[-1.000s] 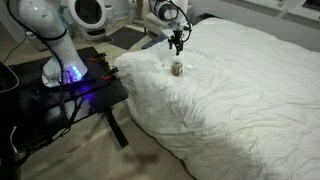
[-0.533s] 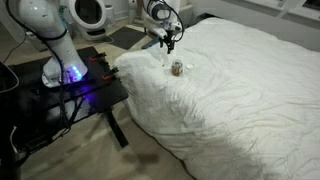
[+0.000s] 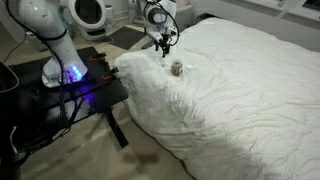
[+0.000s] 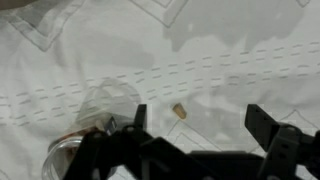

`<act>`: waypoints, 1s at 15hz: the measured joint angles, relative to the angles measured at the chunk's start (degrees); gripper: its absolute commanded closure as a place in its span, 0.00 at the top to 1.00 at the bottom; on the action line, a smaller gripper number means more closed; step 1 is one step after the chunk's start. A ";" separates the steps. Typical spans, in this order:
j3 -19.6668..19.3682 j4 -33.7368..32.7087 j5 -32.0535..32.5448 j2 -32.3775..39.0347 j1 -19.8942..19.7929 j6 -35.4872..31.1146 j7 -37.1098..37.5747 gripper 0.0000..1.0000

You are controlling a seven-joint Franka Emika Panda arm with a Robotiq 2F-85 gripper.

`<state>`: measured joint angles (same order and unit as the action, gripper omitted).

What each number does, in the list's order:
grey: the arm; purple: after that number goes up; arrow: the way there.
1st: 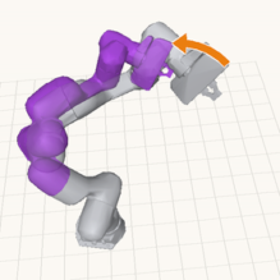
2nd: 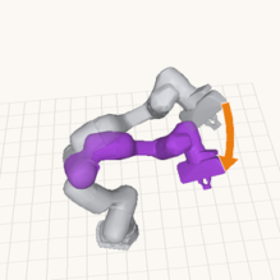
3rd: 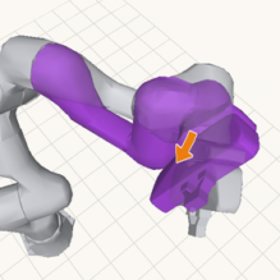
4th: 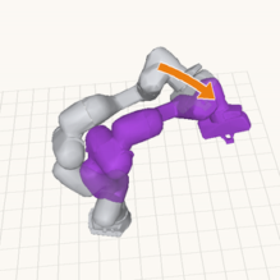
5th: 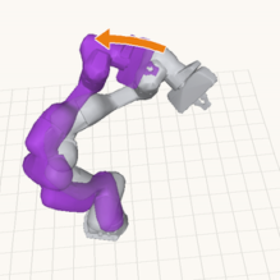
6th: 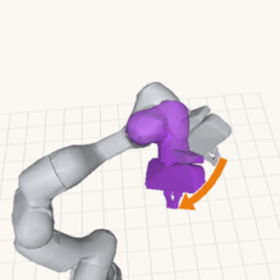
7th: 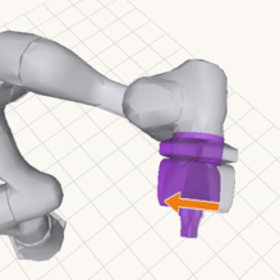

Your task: Take the objects from the bed and put them in the bottle

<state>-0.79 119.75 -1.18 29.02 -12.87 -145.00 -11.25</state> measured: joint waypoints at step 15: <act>-1.30 -5.88 2.47 9.52 0.80 -4.51 -0.01 1.00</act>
<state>-2.09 113.87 1.29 38.54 -12.08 -149.51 -11.26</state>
